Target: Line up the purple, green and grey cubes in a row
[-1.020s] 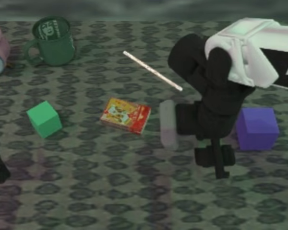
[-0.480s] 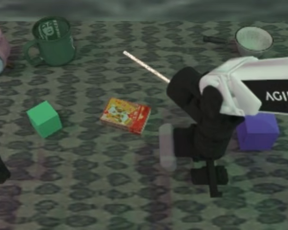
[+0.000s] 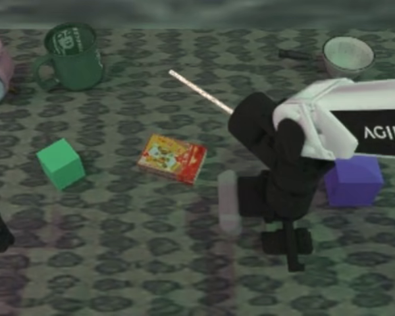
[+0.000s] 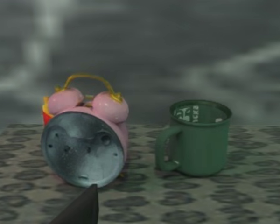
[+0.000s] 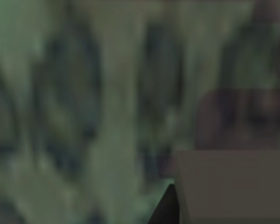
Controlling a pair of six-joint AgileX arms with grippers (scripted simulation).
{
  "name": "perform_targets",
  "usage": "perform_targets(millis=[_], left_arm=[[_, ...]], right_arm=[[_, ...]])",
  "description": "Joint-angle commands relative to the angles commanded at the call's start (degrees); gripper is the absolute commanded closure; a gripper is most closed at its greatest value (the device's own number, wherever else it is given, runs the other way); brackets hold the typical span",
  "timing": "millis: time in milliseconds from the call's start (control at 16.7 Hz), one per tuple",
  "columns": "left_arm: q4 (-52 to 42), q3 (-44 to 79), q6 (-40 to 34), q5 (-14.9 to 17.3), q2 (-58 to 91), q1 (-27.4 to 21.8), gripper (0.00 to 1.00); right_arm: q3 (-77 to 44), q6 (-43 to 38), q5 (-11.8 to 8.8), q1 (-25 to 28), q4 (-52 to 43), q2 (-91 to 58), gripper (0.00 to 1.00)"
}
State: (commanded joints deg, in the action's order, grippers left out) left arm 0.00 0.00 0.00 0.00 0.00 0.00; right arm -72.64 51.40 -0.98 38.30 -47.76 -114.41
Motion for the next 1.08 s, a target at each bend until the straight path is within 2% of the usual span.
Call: perform_targets(millis=[480, 1080], left_arm=[[0.00, 0.00, 0.00, 0.00, 0.00, 0.00, 0.00], [0.00, 0.00, 0.00, 0.00, 0.00, 0.00, 0.00]], right_arm=[[0.00, 0.00, 0.00, 0.00, 0.00, 0.00, 0.02], [-0.20, 0.05, 0.00, -0.06, -0.21, 0.09, 0.00]])
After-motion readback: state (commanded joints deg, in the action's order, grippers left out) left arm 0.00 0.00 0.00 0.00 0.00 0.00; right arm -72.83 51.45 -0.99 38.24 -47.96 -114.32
